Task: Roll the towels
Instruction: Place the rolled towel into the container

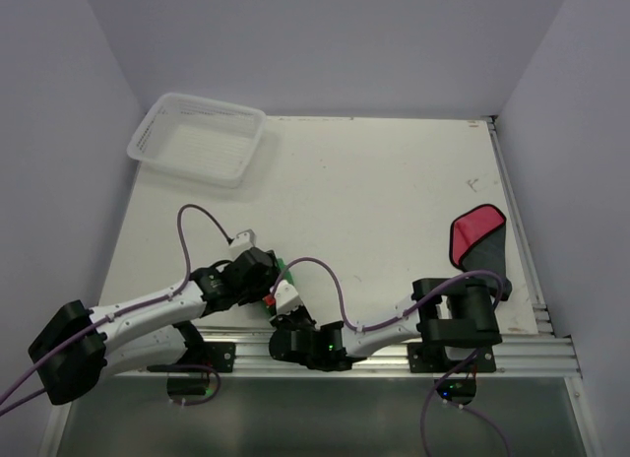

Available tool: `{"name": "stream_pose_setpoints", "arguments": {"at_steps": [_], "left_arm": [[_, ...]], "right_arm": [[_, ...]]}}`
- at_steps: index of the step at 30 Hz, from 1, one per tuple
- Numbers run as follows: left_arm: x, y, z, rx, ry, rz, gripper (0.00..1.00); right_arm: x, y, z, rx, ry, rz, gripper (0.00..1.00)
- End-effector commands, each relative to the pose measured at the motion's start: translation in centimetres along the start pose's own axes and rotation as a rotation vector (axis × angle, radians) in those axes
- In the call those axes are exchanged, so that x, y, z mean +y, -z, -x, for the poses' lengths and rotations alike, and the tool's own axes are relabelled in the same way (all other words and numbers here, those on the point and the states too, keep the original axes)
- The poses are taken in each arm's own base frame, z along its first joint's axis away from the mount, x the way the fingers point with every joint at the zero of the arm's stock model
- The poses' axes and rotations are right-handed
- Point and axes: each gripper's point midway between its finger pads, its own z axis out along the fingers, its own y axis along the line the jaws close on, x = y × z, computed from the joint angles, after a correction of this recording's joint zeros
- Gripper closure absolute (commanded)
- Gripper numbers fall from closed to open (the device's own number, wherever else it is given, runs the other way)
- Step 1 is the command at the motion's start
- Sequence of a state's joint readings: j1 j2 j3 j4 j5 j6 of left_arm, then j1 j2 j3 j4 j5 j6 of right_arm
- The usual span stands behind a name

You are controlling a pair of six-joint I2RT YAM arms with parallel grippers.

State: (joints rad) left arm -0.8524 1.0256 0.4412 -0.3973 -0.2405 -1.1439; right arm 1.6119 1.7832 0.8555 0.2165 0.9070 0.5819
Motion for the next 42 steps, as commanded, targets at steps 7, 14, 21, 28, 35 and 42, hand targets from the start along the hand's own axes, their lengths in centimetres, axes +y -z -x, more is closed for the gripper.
{"name": "stream_pose_setpoints", "arguments": {"at_steps": [7,14,21,28,35,42], "left_arm": [[-3.6,0.5,0.6,-0.082,-0.036,-0.127,0.08],[0.0,-1.4,-1.2,0.003,-0.080,0.093,0.19],[0.0,-1.8,-1.0,-0.004,-0.099,0.113,0.49],[0.3,-1.9,-0.5,-0.025,-0.127,0.137,0.71],[-0.3,-1.3,1.5,-0.083,-0.184,0.150,0.78],[-1.0,0.0,5.9,-0.157,-0.215,0.153,0.80]], "right_arm": [[1.6,-0.1,2.1,-0.064,-0.079,0.015,1.00],[1.4,0.0,2.0,-0.064,-0.079,0.009,1.00],[1.1,0.1,2.1,-0.072,-0.082,0.002,0.98],[-1.0,1.2,3.0,-0.106,-0.122,-0.023,0.59],[-2.8,4.0,4.0,-0.120,-0.151,0.013,0.45],[-6.6,7.1,4.5,-0.110,-0.187,0.029,0.40]]}}
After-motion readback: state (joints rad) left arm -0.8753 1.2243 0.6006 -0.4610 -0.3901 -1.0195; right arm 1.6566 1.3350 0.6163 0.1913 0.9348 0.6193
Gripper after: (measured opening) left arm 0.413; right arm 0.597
